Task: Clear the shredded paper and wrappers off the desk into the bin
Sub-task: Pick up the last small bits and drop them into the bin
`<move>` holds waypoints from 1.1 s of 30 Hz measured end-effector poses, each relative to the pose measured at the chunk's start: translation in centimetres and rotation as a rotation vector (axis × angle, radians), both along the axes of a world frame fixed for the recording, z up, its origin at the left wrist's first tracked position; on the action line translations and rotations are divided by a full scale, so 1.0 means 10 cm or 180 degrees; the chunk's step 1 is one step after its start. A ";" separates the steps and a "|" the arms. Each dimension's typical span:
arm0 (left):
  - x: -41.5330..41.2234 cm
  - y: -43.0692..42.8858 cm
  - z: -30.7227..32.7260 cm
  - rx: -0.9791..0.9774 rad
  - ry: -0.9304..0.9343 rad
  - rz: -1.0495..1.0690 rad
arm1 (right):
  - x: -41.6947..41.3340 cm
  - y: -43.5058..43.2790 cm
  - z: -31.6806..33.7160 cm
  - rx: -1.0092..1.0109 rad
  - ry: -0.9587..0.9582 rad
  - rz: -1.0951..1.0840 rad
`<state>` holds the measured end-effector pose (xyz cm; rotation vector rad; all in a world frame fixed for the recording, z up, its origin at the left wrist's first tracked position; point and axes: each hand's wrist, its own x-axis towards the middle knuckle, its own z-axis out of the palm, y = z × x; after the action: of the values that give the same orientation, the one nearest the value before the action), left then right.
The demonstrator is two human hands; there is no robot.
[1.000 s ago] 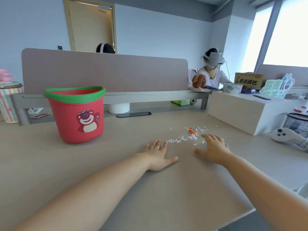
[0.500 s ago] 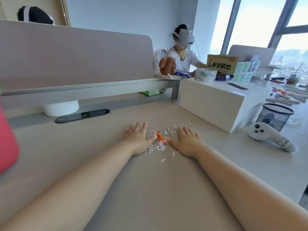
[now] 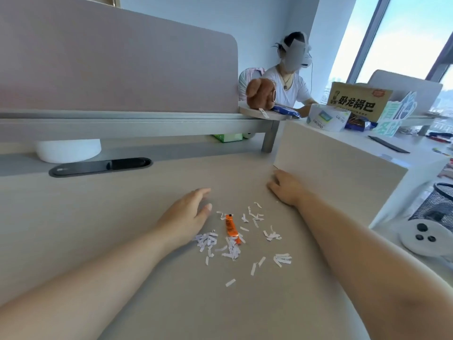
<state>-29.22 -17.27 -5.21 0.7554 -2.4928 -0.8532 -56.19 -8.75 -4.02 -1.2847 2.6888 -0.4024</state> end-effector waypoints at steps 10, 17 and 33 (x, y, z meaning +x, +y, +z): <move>-0.02 0.03 0.03 -0.0311 -0.0420 -0.0048 | 0.30 0.08 0.02 -0.0104 -0.0445 0.0525; 0.03 0.06 0.04 0.0001 -0.0062 -0.0175 | 1.13 0.52 0.04 -0.0198 -0.1324 0.1075; 0.16 0.33 0.12 -0.0979 -0.1288 -0.1379 | 1.58 1.08 0.05 -0.0479 -0.1381 0.1135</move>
<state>-27.63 -14.00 -4.06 0.3047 -3.1207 -0.4510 -40.37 2.00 -3.48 -1.4768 2.0602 -0.7456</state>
